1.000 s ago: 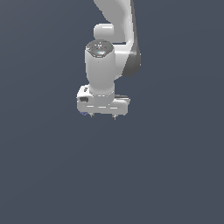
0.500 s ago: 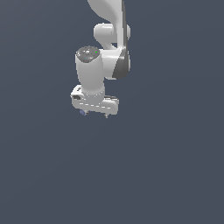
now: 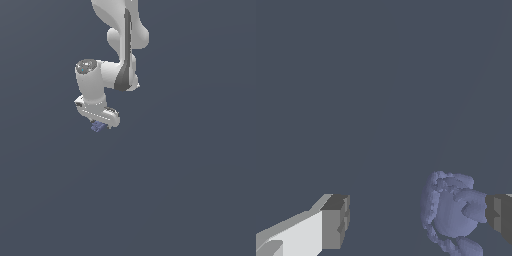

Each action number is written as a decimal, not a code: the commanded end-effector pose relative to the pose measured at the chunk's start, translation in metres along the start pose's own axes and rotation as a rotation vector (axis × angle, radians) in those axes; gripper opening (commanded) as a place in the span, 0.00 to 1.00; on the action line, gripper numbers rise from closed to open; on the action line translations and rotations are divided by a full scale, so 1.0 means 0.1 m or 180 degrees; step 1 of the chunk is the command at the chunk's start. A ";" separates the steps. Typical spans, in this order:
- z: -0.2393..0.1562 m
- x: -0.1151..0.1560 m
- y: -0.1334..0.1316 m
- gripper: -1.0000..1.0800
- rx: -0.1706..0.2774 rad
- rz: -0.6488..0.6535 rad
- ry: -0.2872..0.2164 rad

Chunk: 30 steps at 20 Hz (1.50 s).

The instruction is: Pick up the object and move it to a goal position.

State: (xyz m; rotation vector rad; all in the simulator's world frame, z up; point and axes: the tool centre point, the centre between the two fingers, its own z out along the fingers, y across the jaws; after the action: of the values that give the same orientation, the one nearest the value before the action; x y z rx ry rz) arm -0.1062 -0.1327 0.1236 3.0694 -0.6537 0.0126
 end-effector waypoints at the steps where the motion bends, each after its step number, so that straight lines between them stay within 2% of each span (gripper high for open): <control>1: 0.09 -0.13 0.18 0.96 0.0003 0.0169 -0.0007; 6: 0.22 -0.34 0.43 0.96 0.0004 0.0414 -0.0019; 11: 0.28 -0.47 0.56 0.96 0.0003 0.0554 -0.0026; 20: 0.34 -0.49 0.59 0.96 0.0002 0.0579 -0.0029; 30: 0.70 -0.51 0.59 0.96 0.0000 0.0588 -0.0028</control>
State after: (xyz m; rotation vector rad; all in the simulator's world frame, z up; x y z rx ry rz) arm -0.1764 -0.1664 0.0584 2.9987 -0.9341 -0.0016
